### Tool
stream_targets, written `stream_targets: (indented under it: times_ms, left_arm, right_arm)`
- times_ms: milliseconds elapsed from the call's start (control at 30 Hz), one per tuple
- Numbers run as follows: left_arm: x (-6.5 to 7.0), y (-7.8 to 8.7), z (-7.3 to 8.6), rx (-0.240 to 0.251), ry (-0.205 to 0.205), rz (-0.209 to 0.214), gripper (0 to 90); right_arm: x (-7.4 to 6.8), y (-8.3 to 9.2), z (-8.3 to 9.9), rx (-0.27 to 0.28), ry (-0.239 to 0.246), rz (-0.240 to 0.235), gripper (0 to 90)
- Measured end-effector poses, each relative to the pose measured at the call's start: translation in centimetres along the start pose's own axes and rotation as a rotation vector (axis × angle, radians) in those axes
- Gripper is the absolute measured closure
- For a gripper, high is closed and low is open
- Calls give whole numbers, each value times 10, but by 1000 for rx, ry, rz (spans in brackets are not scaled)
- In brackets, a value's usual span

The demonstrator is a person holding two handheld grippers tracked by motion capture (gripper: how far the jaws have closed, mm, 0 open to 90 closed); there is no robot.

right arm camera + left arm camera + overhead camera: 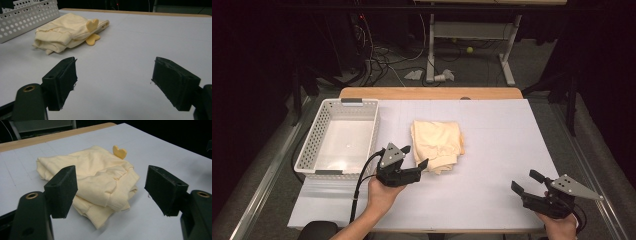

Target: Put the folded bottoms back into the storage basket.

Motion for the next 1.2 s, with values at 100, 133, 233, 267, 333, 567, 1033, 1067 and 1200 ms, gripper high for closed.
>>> stream_targets:
  times_ms: [100, 133, 233, 267, 333, 567, 1033, 1067, 1200]
  left_arm:
    - [0, -5, -3, 5, 7, -3, 193]
    - [-1, -8, -4, 1, 11, -4, 181]
    - [-4, -15, -7, -18, 1, -23, 178]
    - [-5, -18, -8, -24, 8, -21, 177]
    - [-6, -21, -9, -32, 11, -22, 177]
    - [-11, -41, -13, -99, 14, -46, 176]
    - [-30, -73, -15, -239, 8, -126, 165]
    - [-32, -75, -15, -249, 12, -128, 165]
    - [-38, -82, -13, -293, 23, -143, 165]
  right_arm:
    - [0, 0, 0, -2, 1, -1, 204]
    - [0, -1, 0, -4, 3, -1, 203]
    - [0, -1, 1, -8, 2, 0, 204]
    - [0, -1, 1, -7, 1, 0, 203]
    - [0, -1, 1, -6, 1, -1, 203]
    - [0, -1, 1, -6, -1, 1, 203]
    - [1, -1, 1, -8, -3, 0, 203]
    - [1, -1, 1, -8, -4, 0, 203]
    - [1, -1, 1, -9, -5, -1, 203]
Point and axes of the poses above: each handheld gripper's, and its own axes: y roughly backward along the jaws, z roughly out of its underside, x roughly to its right, the point moved 4 cm from there along -y, roughly forward along the jaws, and after that the axes turned 15 degrees about x, right-handed, at the moved point
